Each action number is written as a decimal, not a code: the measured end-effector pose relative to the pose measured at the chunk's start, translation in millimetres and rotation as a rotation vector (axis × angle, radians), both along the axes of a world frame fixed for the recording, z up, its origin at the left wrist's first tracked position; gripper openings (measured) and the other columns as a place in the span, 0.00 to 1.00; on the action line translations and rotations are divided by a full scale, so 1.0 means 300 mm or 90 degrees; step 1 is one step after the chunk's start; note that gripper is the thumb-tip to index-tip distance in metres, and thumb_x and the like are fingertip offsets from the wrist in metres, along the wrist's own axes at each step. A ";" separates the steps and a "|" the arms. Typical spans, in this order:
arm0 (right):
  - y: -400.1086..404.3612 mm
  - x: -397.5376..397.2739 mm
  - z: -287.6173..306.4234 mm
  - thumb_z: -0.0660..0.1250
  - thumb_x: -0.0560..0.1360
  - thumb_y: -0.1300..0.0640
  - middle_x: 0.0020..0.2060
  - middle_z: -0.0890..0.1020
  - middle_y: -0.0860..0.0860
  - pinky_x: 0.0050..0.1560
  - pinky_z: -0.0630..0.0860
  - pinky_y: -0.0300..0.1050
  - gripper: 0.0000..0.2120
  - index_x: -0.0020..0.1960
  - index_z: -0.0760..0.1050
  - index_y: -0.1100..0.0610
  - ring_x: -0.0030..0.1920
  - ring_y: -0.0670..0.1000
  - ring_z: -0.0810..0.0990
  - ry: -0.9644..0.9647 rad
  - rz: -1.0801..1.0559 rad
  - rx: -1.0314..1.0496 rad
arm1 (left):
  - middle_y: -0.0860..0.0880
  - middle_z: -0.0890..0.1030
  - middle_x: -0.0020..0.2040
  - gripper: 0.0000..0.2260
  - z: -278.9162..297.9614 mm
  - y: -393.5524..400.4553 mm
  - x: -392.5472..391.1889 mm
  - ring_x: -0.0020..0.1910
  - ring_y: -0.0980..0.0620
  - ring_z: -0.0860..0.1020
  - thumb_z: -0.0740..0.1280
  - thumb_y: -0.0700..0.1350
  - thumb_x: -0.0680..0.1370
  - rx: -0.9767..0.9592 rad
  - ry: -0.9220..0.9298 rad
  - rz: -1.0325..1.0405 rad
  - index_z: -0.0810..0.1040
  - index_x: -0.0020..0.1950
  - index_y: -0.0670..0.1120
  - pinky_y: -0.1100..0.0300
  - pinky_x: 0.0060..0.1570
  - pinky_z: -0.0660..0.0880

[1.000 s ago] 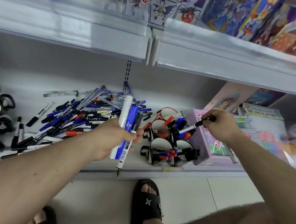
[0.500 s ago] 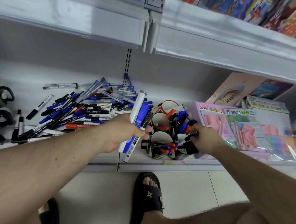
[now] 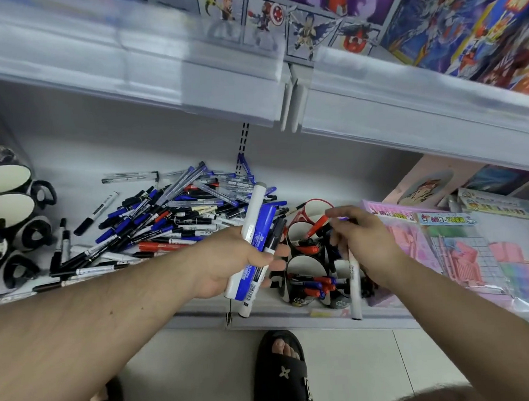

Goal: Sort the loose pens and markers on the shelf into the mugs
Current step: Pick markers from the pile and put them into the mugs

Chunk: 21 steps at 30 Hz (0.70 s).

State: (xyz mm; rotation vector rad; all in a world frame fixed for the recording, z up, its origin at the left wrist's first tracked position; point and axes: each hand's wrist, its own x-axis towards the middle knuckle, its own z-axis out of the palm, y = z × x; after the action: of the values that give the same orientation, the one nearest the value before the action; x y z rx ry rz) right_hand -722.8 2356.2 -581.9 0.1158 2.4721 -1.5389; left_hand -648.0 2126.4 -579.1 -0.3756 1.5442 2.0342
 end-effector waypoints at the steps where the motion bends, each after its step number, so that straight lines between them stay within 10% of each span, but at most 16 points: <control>1: -0.046 0.019 0.040 0.61 0.81 0.62 0.32 0.80 0.56 0.27 0.68 0.42 0.09 0.57 0.78 0.56 0.25 0.52 0.72 -0.022 0.004 -0.113 | 0.48 0.86 0.50 0.16 0.001 -0.003 0.001 0.48 0.51 0.85 0.63 0.29 0.78 0.014 -0.004 0.000 0.77 0.62 0.43 0.50 0.50 0.81; 5: -0.182 0.079 0.125 0.57 0.83 0.60 0.29 0.79 0.58 0.25 0.67 0.39 0.09 0.57 0.76 0.59 0.24 0.51 0.71 -0.053 0.041 -0.297 | 0.48 0.86 0.52 0.15 0.014 -0.010 0.009 0.49 0.49 0.85 0.61 0.29 0.79 0.060 -0.014 0.000 0.78 0.61 0.43 0.52 0.45 0.82; 12: -0.287 0.105 0.143 0.57 0.84 0.53 0.28 0.76 0.47 0.43 0.76 0.56 0.09 0.53 0.75 0.54 0.35 0.55 0.74 -0.025 0.107 -0.185 | 0.40 0.84 0.49 0.12 0.030 -0.024 0.014 0.45 0.43 0.83 0.65 0.30 0.76 0.073 -0.002 0.049 0.80 0.57 0.38 0.47 0.47 0.80; 17: -0.280 0.112 0.161 0.65 0.79 0.66 0.33 0.78 0.46 0.30 0.75 0.37 0.14 0.62 0.73 0.56 0.28 0.43 0.77 0.004 0.209 -0.136 | 0.34 0.81 0.56 0.12 0.029 -0.055 0.012 0.56 0.37 0.81 0.68 0.30 0.74 0.014 0.027 0.044 0.80 0.57 0.36 0.45 0.58 0.77; 21: -0.259 0.103 0.150 0.70 0.74 0.69 0.43 0.83 0.47 0.44 0.80 0.41 0.23 0.64 0.72 0.51 0.42 0.46 0.84 0.040 0.239 -0.097 | 0.41 0.85 0.46 0.09 0.035 -0.059 0.009 0.46 0.45 0.83 0.70 0.30 0.73 -0.020 0.060 0.030 0.83 0.50 0.41 0.51 0.51 0.79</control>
State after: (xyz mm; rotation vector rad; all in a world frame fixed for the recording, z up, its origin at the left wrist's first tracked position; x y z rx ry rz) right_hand -691.8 2278.5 -536.8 -0.4042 2.2439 -1.5701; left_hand -645.3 2108.8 -568.5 -0.3357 1.6395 2.0933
